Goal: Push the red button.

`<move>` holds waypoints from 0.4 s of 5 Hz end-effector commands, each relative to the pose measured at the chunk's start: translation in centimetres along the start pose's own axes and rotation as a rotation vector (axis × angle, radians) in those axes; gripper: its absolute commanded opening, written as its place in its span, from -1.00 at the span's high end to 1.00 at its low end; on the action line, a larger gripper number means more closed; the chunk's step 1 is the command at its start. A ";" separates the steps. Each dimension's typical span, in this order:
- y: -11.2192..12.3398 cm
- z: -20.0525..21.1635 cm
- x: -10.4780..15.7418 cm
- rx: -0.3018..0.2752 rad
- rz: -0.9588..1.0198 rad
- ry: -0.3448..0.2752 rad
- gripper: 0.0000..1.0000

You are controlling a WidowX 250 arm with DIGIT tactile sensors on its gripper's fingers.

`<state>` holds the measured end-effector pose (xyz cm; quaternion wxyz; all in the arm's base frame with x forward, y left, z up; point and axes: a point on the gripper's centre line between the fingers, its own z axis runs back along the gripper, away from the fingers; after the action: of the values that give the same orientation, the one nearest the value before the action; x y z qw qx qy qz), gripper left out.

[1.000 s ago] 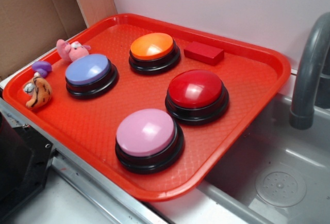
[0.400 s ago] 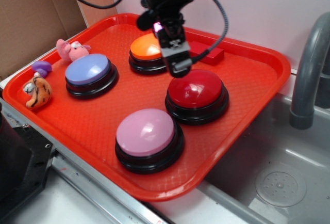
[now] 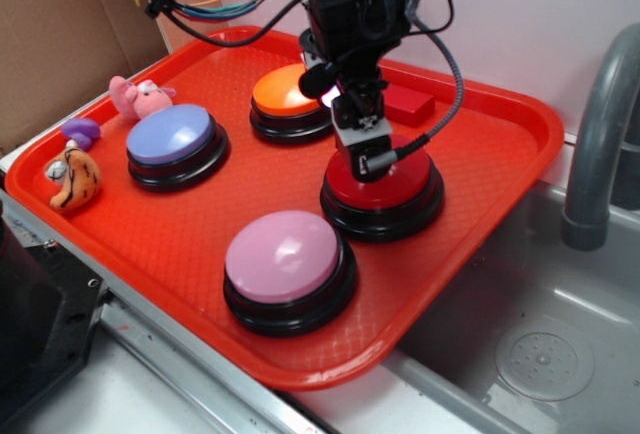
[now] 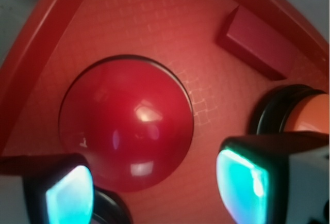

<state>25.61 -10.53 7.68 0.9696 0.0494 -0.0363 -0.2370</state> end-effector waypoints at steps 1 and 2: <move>-0.5 -0.9 1.4 -0.036 0.035 -0.067 -1.00; -1.1 -2.8 2.0 -0.072 0.017 -0.046 -1.00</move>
<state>27.30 -12.20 4.93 0.9715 0.0071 -0.0511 -0.2312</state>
